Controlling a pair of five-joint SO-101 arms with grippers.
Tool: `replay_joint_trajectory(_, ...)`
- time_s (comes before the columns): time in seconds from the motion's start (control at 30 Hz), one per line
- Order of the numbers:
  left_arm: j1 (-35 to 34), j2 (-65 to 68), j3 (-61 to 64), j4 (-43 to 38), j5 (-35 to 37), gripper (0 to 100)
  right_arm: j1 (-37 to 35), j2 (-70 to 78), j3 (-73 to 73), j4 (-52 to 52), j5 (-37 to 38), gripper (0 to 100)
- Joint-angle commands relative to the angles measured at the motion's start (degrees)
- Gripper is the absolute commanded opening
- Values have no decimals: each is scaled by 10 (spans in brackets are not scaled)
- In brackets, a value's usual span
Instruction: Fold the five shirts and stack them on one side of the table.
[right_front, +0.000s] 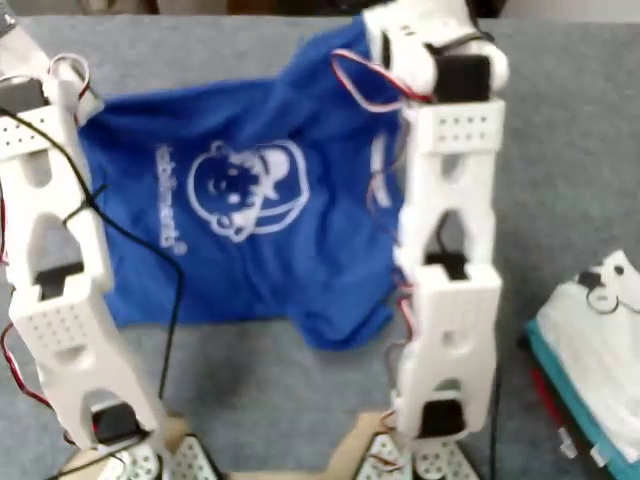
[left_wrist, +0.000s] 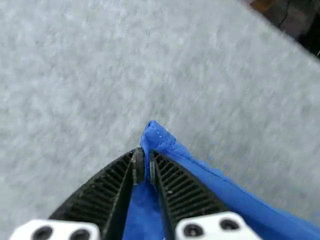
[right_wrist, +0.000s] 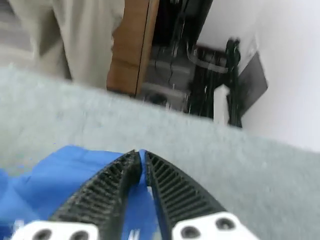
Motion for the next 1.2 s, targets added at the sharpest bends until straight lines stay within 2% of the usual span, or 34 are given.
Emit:
replay_joint_trajectory(0.0, -11, -13, -46, 69, -24, 20, -23, -7, -74, 135, 52, 5)
replay_joint_trajectory(0.07, -8, -22, -65, 120, -39, 20, -36, -3, -120, 200, 76, 5)
replay_joint_trajectory(0.27, -4, -65, -69, 206, -79, 20, -39, -29, -105, 201, 79, 4)
replay_joint_trajectory(0.4, -5, -85, -69, 243, -89, 20, -44, -105, 15, 201, 68, 4)
replay_joint_trajectory(0.57, -1, -84, -40, 265, -92, 20, -47, -250, 255, 200, 55, 4)
replay_joint_trajectory(0.73, -5, -109, 48, 251, -95, 20, -44, -368, 457, 187, 45, 4)
replay_joint_trajectory(0.87, -2, -170, 158, 239, -110, 20, -14, -438, 579, 143, 45, 4)
replay_joint_trajectory(1.17, -23, -393, 562, 37, -115, 19, 34, -558, 820, 70, 48, 4)
